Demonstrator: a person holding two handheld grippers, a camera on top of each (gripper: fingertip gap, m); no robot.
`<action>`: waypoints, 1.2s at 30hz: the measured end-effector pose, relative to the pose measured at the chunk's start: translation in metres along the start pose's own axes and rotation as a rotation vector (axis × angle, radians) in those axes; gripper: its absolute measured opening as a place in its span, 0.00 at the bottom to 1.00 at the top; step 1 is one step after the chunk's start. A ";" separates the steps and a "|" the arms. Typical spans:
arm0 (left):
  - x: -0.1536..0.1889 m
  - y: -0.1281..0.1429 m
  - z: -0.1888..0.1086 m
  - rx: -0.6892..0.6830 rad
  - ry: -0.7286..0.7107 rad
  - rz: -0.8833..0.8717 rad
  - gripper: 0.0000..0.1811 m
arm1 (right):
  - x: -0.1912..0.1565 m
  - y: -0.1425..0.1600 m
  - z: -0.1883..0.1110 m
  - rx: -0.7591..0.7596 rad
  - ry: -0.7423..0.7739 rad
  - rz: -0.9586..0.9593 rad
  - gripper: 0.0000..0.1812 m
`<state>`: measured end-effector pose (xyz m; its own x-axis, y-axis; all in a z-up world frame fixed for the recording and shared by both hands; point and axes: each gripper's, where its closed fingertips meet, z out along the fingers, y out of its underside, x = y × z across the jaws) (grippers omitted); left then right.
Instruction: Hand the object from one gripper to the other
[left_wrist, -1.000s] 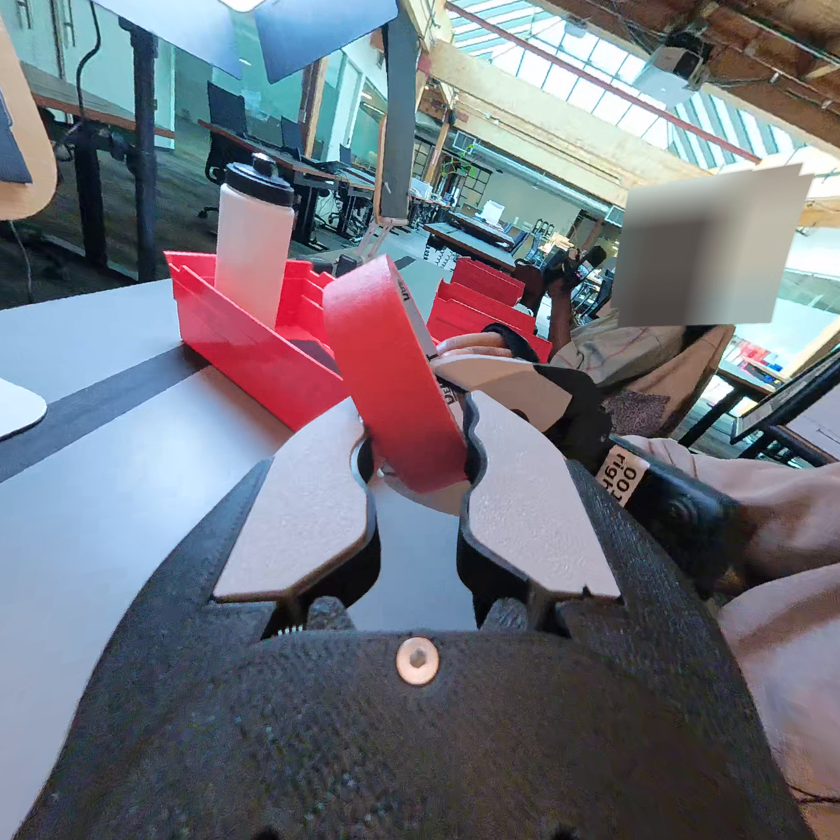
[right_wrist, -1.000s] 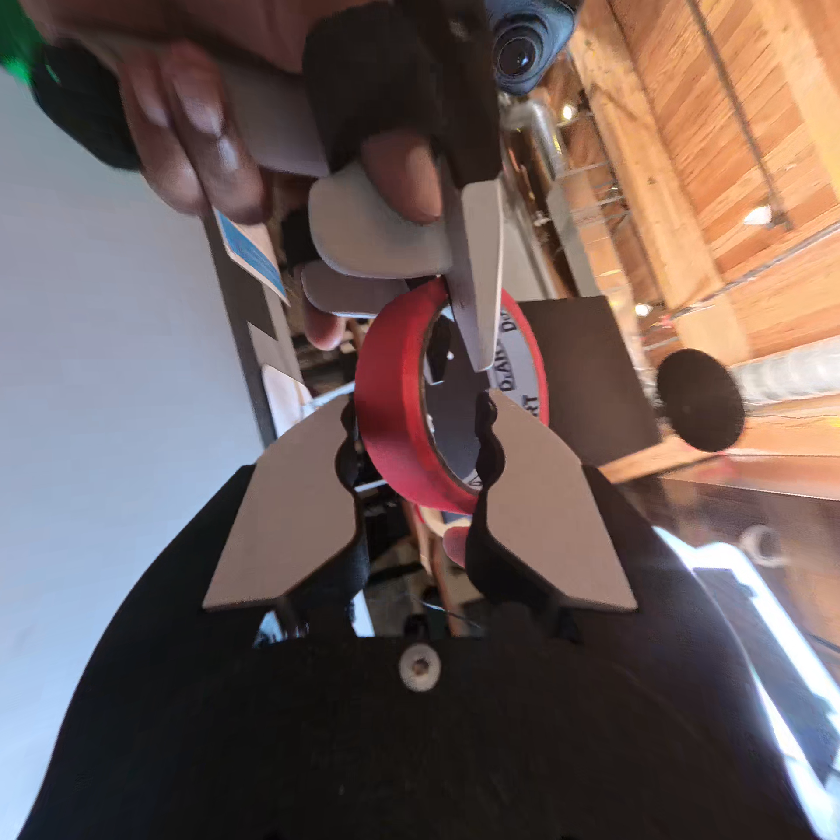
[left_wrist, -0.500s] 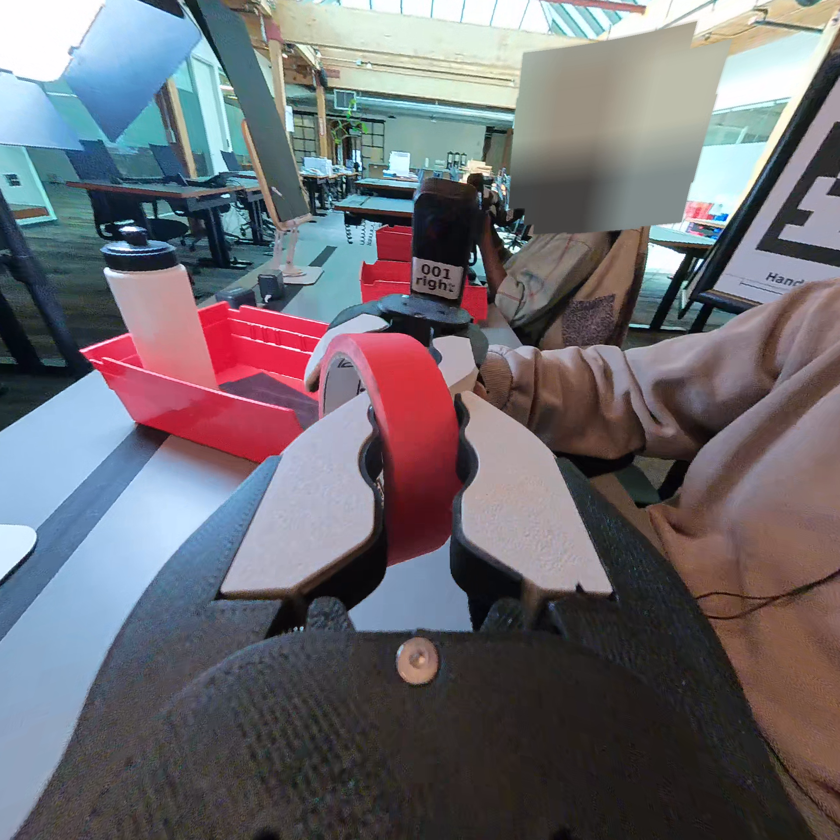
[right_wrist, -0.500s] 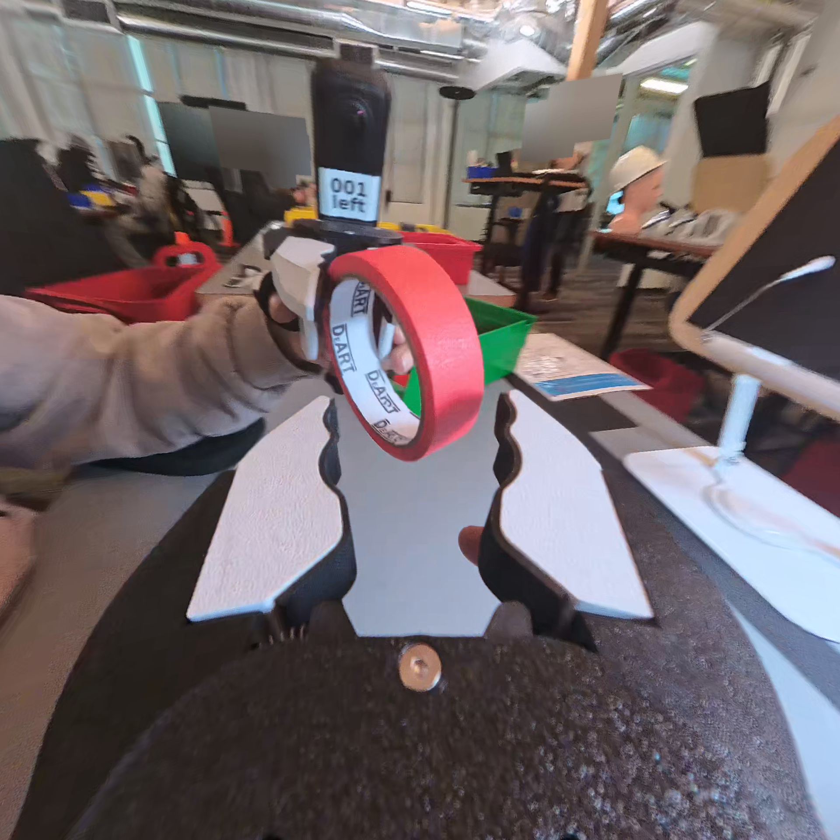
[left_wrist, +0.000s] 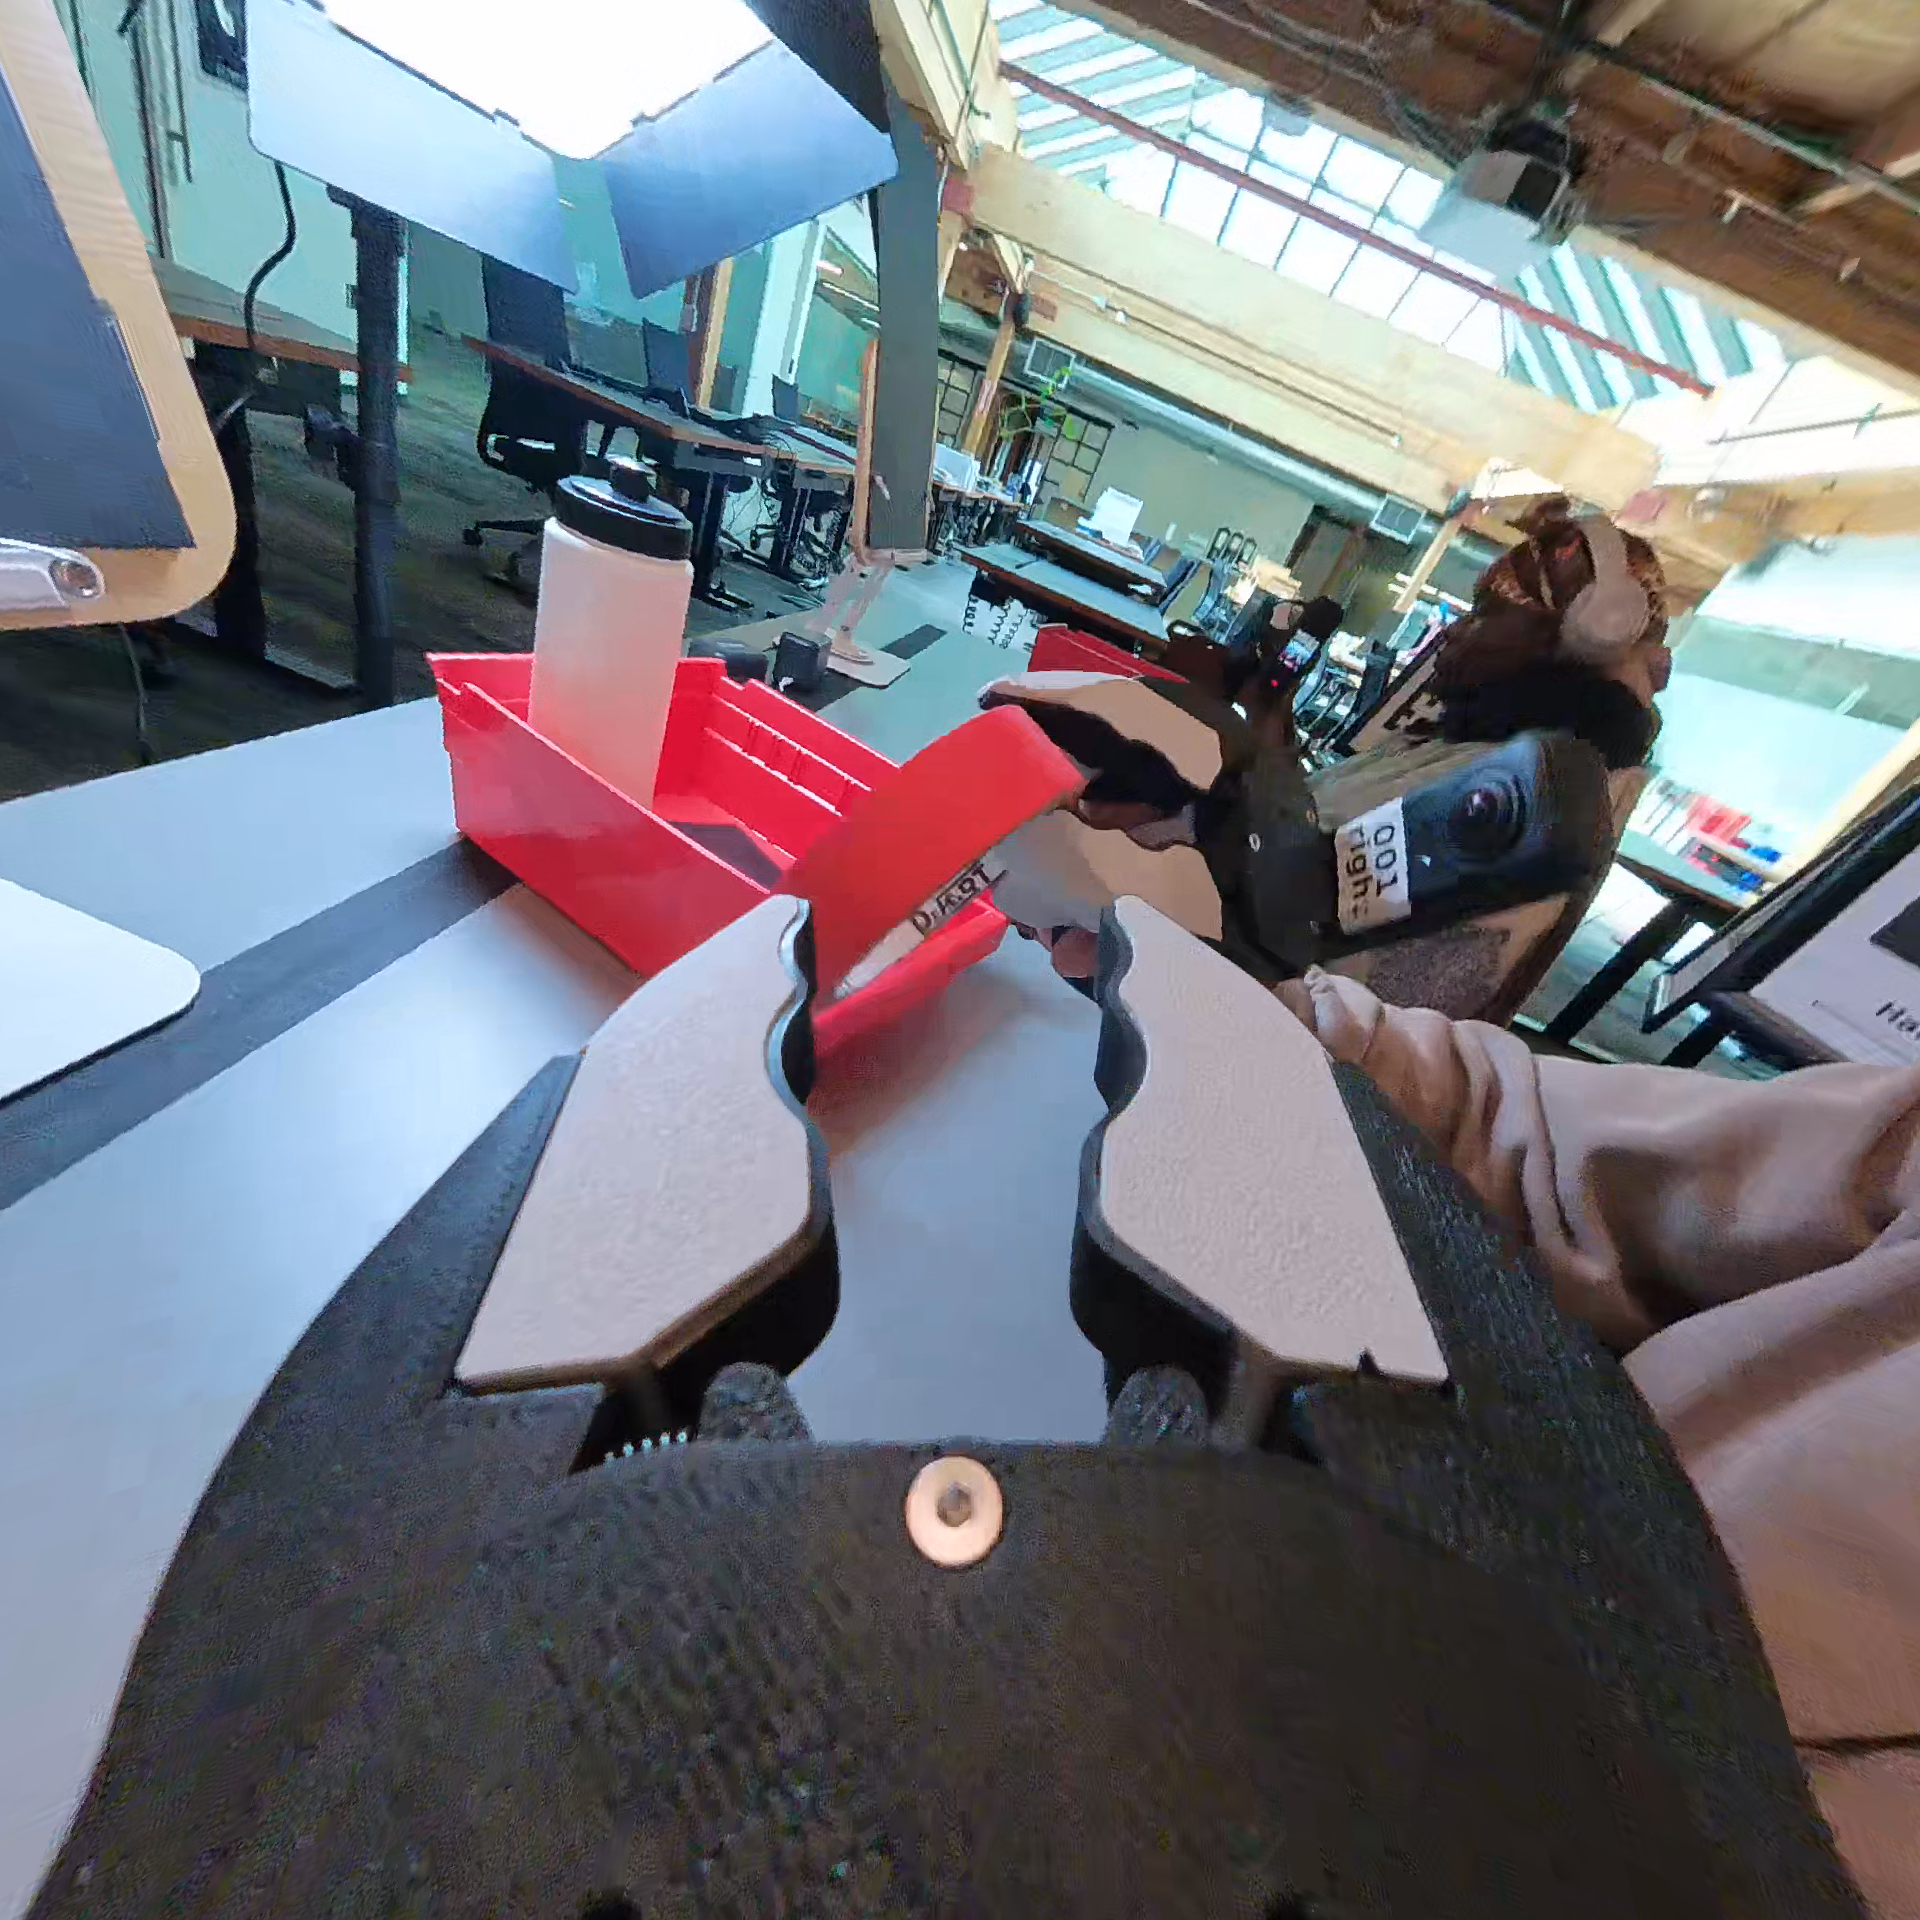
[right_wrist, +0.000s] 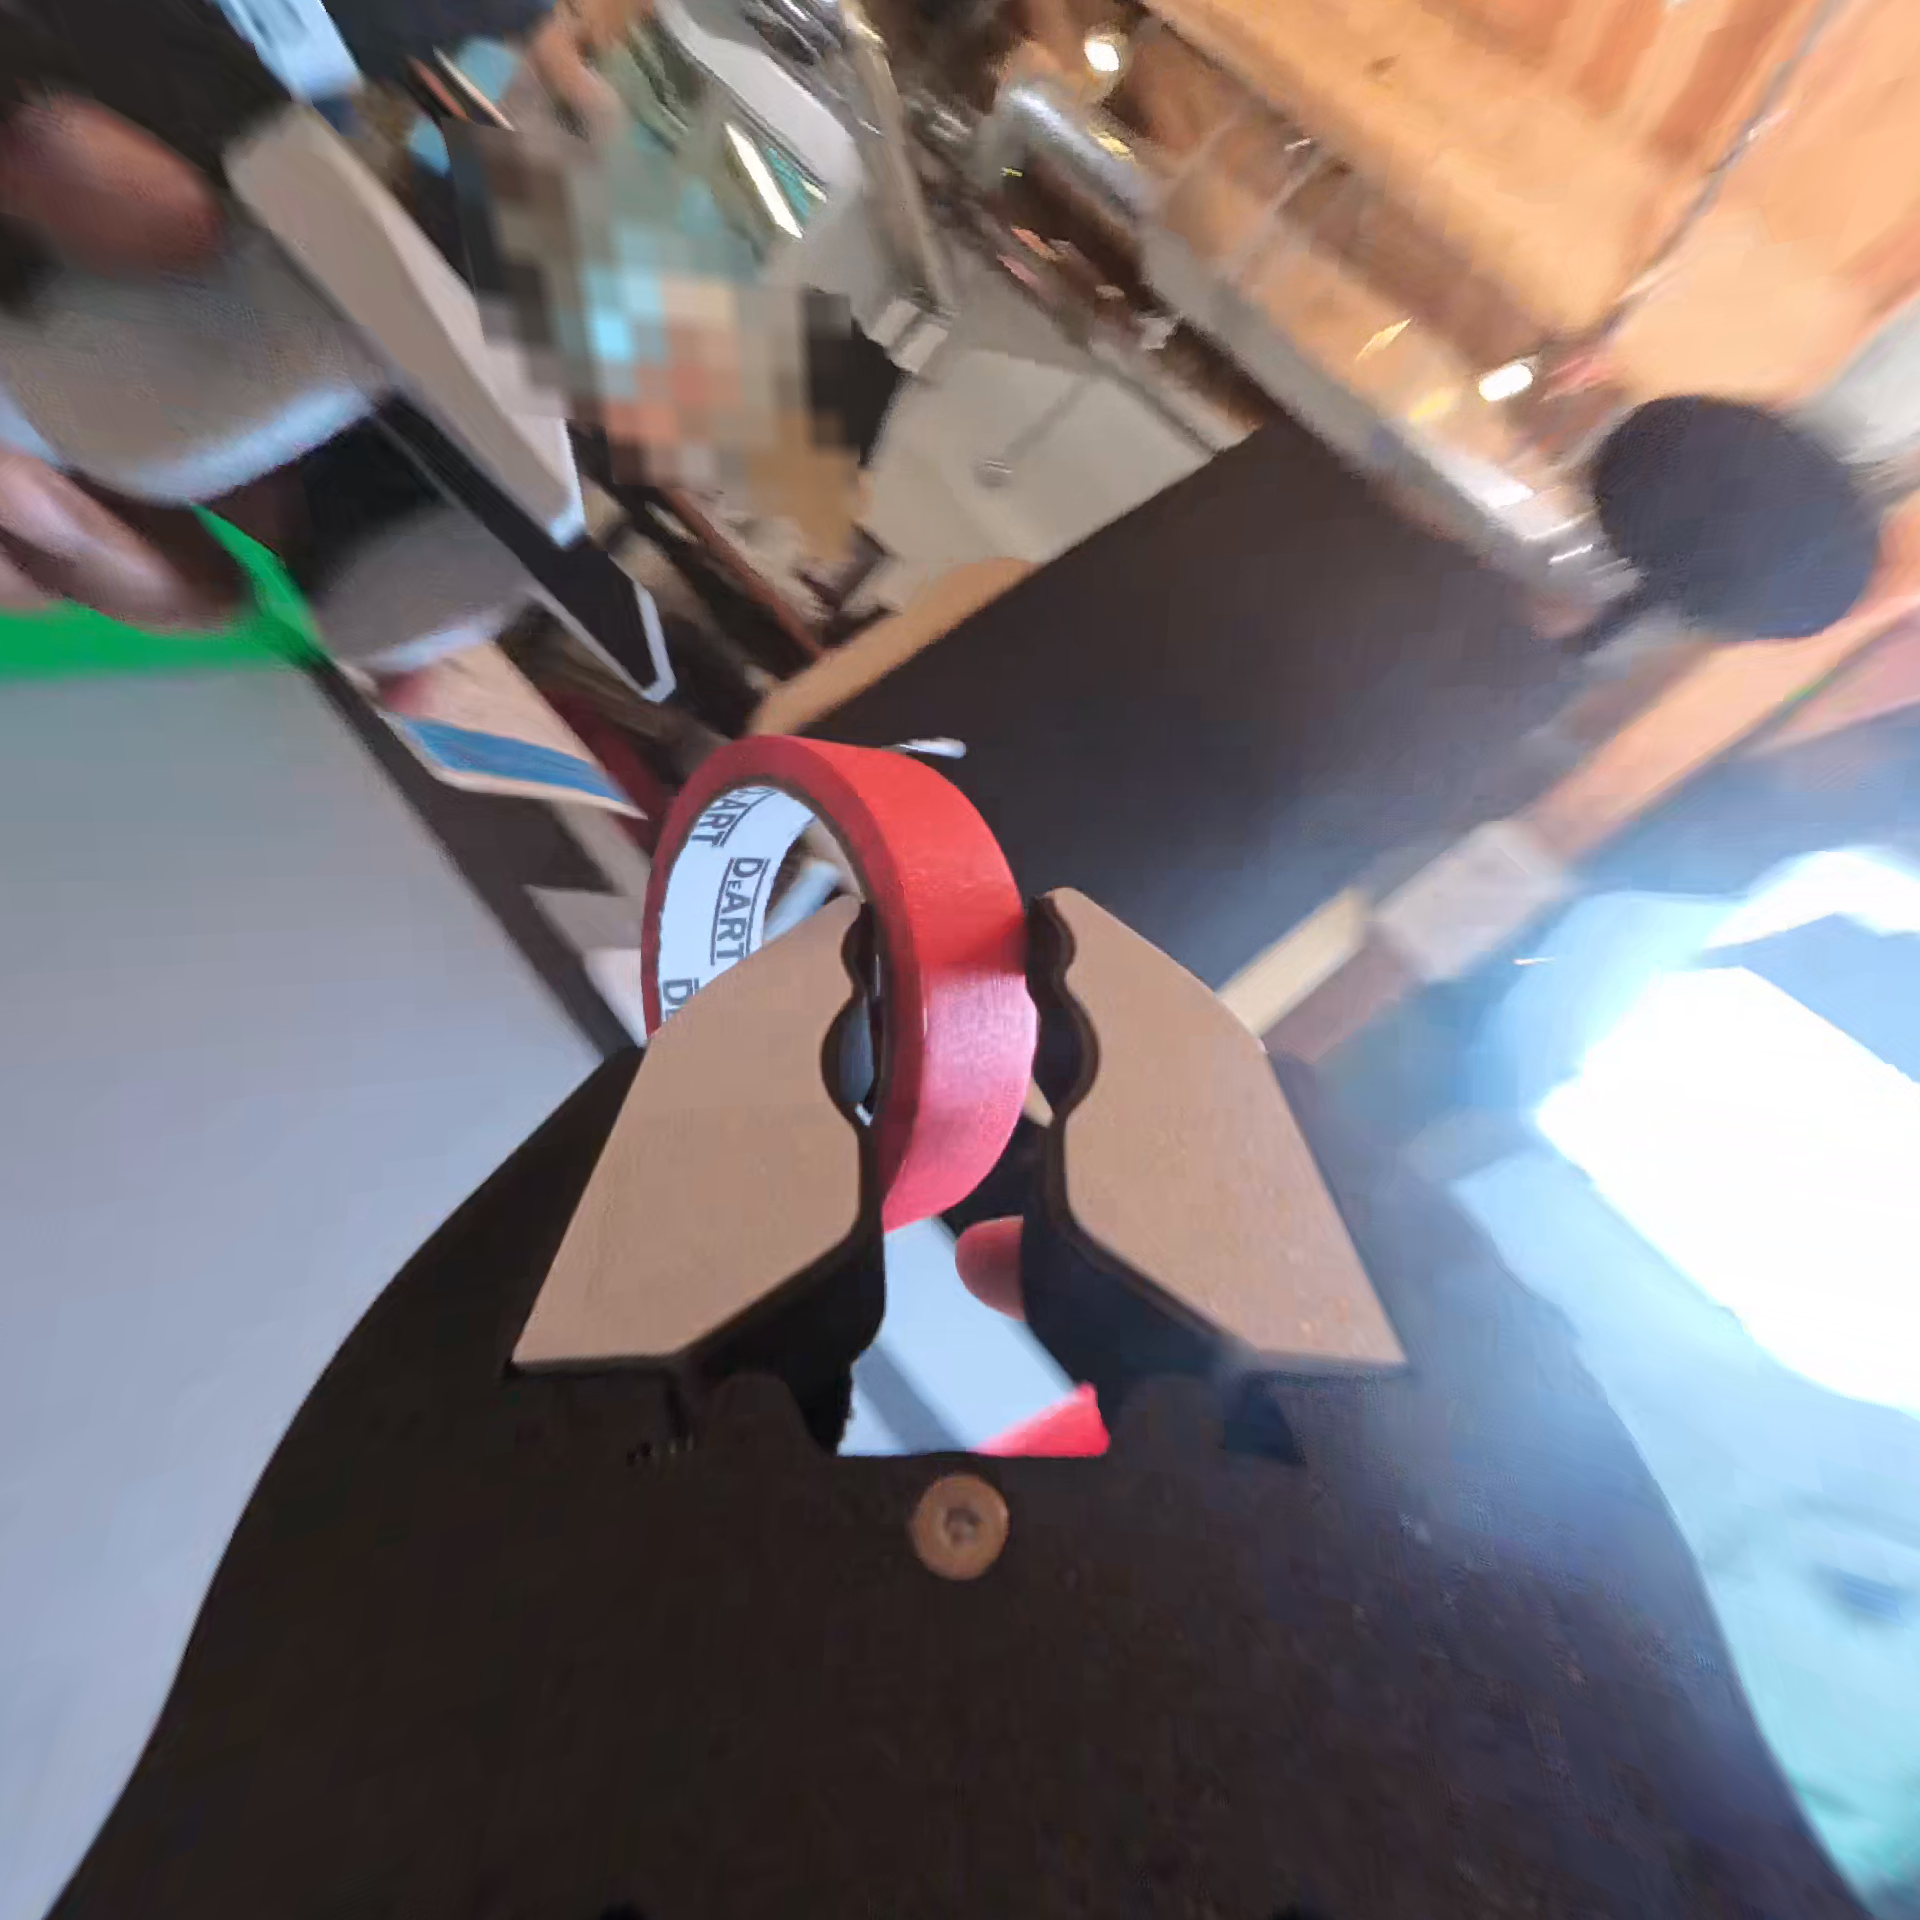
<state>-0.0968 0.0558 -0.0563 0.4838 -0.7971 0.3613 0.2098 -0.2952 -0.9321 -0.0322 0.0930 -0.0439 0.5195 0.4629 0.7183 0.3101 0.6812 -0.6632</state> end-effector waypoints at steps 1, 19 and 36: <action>-0.002 0.001 0.001 0.003 -0.006 -0.055 0.28 | 0.006 0.001 -0.001 -0.020 0.091 -0.106 0.15; -0.029 0.039 0.032 0.140 0.070 -0.715 0.36 | -0.065 -0.002 0.004 0.044 0.151 -0.862 0.16; 0.013 -0.014 -0.008 0.072 0.163 -0.030 0.17 | -0.073 -0.023 -0.008 0.159 -0.223 -0.285 0.31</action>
<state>-0.1003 0.0447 -0.0388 0.3335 -0.8652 0.3745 0.2853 -0.2860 -0.9148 -0.0702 0.0392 -0.0829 0.2392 0.3421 0.9087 0.2808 0.8715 -0.4020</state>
